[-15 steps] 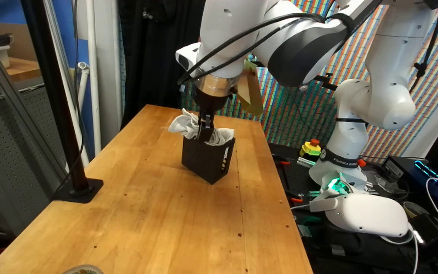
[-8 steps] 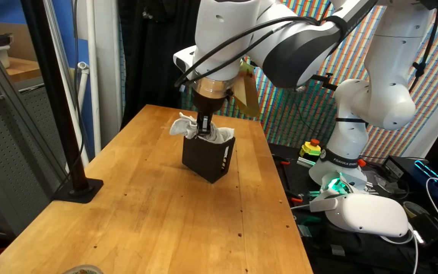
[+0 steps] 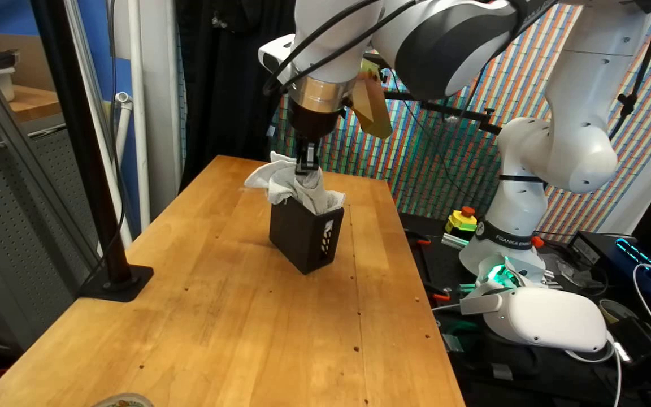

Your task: Put the towel in the box

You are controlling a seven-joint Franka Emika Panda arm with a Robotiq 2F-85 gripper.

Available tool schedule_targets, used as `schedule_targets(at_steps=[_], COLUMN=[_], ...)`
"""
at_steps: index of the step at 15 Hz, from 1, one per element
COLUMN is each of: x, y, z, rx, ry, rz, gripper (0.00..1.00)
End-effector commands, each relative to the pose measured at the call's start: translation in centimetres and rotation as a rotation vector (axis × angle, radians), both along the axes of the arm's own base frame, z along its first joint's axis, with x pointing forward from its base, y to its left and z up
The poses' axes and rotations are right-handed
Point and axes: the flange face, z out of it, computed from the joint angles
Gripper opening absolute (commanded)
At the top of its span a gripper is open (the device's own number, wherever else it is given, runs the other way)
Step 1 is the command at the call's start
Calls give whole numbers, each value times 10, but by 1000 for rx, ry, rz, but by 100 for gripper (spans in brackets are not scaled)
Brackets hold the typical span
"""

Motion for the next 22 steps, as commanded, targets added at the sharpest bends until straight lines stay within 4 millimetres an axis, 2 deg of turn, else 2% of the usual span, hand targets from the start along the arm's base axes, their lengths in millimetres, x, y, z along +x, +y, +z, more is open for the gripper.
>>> schedule_targets(at_steps=[1, 6, 12, 19, 22], x=[4, 13, 22, 28, 29], y=[-14, -28, -34, -42, -44], z=[4, -20, -57, -93, -117], rx=[21, 104, 185, 224, 253], ry=[98, 273, 425, 538, 575], rz=[66, 251, 452, 531, 545], gripper=[19, 19, 18, 19, 19])
